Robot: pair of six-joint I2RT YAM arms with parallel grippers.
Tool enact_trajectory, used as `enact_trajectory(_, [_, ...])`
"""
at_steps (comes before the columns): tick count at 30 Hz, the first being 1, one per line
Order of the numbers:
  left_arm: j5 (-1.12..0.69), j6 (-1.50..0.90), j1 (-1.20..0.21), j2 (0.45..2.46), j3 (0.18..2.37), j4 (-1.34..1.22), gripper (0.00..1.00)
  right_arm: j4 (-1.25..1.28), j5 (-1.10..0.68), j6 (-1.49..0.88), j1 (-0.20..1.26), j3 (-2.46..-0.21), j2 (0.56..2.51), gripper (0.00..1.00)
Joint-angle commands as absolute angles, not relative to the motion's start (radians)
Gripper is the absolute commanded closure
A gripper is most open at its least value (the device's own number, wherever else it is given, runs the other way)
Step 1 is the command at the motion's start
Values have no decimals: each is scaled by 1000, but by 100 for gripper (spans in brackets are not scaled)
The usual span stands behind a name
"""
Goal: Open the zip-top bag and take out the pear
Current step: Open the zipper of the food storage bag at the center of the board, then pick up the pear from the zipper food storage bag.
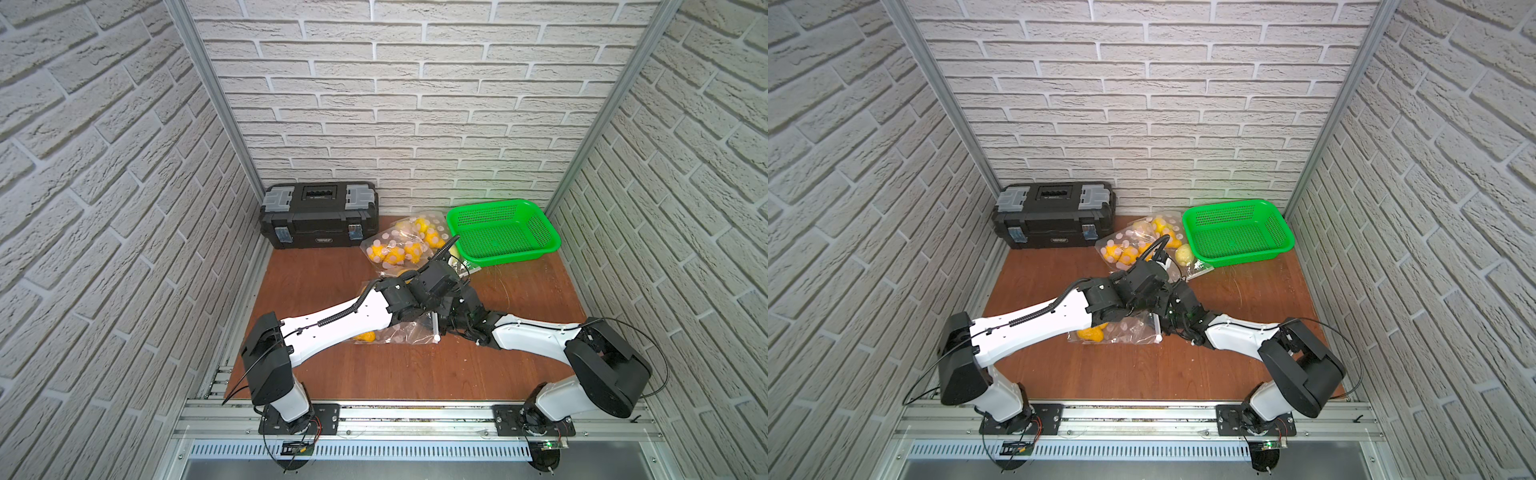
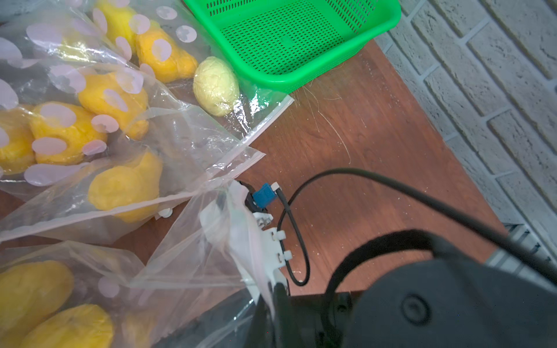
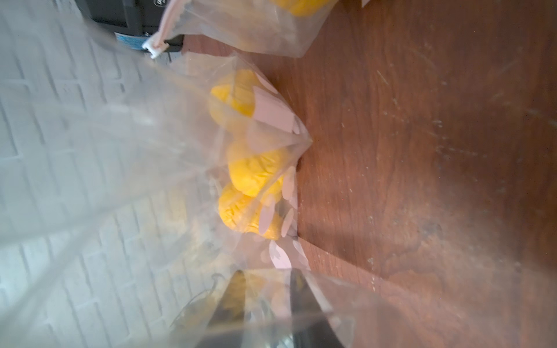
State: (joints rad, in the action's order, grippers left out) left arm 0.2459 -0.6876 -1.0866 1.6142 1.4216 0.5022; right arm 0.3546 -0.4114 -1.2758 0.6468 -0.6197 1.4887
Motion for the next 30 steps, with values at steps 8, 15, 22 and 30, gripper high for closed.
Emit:
enact_trajectory(8, [327, -690, -950, 1433, 1327, 551, 61, 372, -471, -1127, 611, -593, 1469, 59])
enact_trajectory(15, [261, -720, -742, 1327, 1172, 666, 73, 306, -522, -975, 603, -642, 1488, 60])
enact_trajectory(22, [124, -714, -588, 1351, 1009, 609, 95, 198, -567, -879, 603, -692, 1485, 69])
enact_trajectory(30, [29, -714, -539, 1484, 931, 478, 100, 121, -627, -1016, 600, -669, 1411, 61])
